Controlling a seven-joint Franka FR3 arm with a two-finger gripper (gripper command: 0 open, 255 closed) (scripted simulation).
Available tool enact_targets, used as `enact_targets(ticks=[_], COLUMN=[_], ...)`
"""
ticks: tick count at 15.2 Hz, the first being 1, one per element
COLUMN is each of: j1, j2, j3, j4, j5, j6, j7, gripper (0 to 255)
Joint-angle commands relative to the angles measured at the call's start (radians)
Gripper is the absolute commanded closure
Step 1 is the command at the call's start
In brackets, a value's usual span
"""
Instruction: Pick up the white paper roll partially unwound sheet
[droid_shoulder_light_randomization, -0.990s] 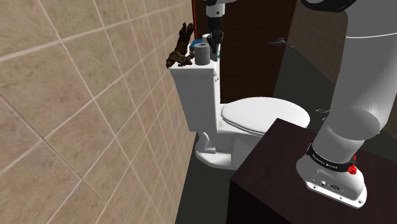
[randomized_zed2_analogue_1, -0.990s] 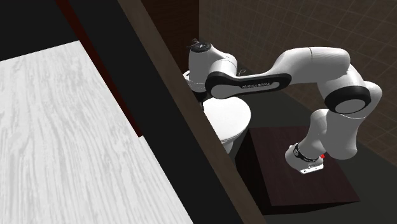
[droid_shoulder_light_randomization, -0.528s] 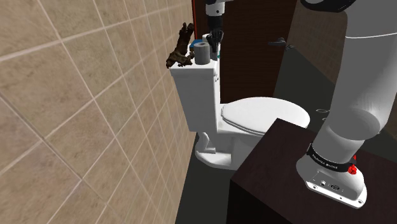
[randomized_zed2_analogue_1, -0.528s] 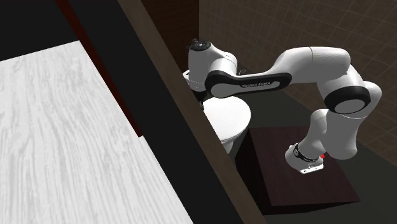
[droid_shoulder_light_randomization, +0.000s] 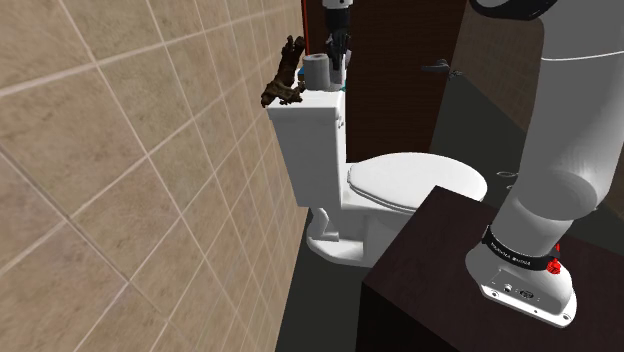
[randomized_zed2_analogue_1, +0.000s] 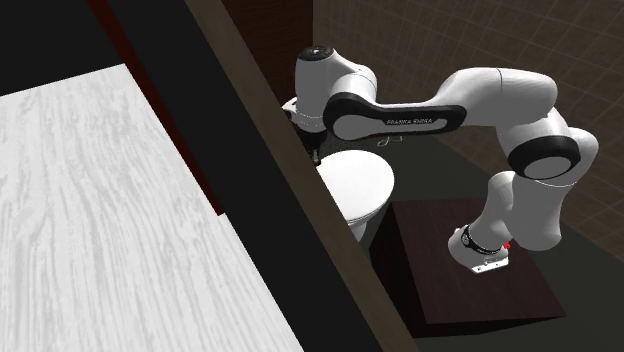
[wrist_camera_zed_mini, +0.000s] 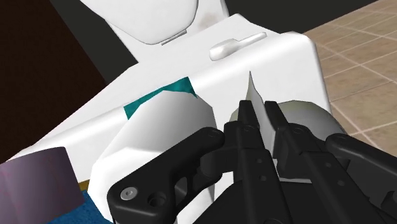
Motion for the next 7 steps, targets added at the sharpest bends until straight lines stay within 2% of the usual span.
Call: enact_targets(ticks=[1, 5, 7], j1=[-0.004, -0.008, -0.008], j2=[0.008, 0.025, 0.026], j3=[-0.002, -0.002, -0.002], j4=[0.038, 0.118, 0.121], j5=[0.002, 0.005, 0.005], j6=[-0.030, -0.092, -0.095], j7=[-0.004, -0.005, -0.005], gripper=[255, 255, 255])
